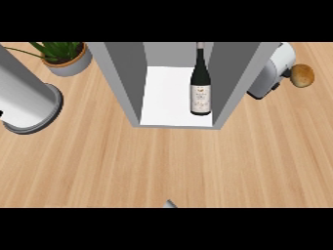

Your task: Pick up the wine, place it into the cabinet and close the cabinet

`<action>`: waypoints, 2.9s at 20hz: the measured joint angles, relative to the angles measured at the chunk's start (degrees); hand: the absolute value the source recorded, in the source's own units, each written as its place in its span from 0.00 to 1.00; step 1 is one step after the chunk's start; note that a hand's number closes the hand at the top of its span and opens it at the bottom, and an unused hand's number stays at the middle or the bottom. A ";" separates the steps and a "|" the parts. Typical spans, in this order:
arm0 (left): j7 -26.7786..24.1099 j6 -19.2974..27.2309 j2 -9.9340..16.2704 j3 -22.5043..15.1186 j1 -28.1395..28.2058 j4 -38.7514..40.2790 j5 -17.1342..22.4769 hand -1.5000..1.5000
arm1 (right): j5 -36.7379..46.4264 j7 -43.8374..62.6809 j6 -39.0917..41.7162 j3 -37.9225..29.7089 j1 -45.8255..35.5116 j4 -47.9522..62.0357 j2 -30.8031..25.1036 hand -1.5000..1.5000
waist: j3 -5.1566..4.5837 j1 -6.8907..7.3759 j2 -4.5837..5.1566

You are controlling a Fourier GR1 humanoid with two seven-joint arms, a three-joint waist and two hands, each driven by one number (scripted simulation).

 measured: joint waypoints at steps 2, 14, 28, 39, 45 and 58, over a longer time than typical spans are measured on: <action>-0.42 -2.17 0.67 1.05 0.62 1.46 -0.08 0.00 | 0.61 -1.05 -3.86 0.43 -1.81 0.18 -0.98 1.00 | -0.03 0.24 0.02; 3.33 -9.11 2.34 5.76 0.61 7.77 0.97 0.00 | -2.34 -3.78 -16.53 -6.39 -21.47 17.18 4.12 1.00 | -0.03 1.01 0.67; 8.04 -13.94 0.93 11.93 -0.39 13.55 -0.23 0.00 | -20.97 -15.83 -1.40 -24.10 -44.09 53.19 7.47 1.00 | 0.21 0.88 1.09; 11.52 -16.41 0.43 15.23 -1.56 15.46 -0.04 0.00 | -37.52 -9.14 29.07 -23.45 -47.87 69.70 7.33 1.00 | 0.18 0.83 1.17; 13.27 -18.38 -1.23 17.68 -2.74 18.64 -1.44 0.00 | -44.00 -11.70 34.51 -23.04 -50.54 78.90 7.64 1.00 | 0.18 0.53 0.92; 16.06 -20.17 -3.64 21.02 -5.28 21.65 -4.59 0.00 | -47.71 -18.44 45.25 -24.39 -54.82 90.10 7.72 1.00 | -1.18 1.43 -0.03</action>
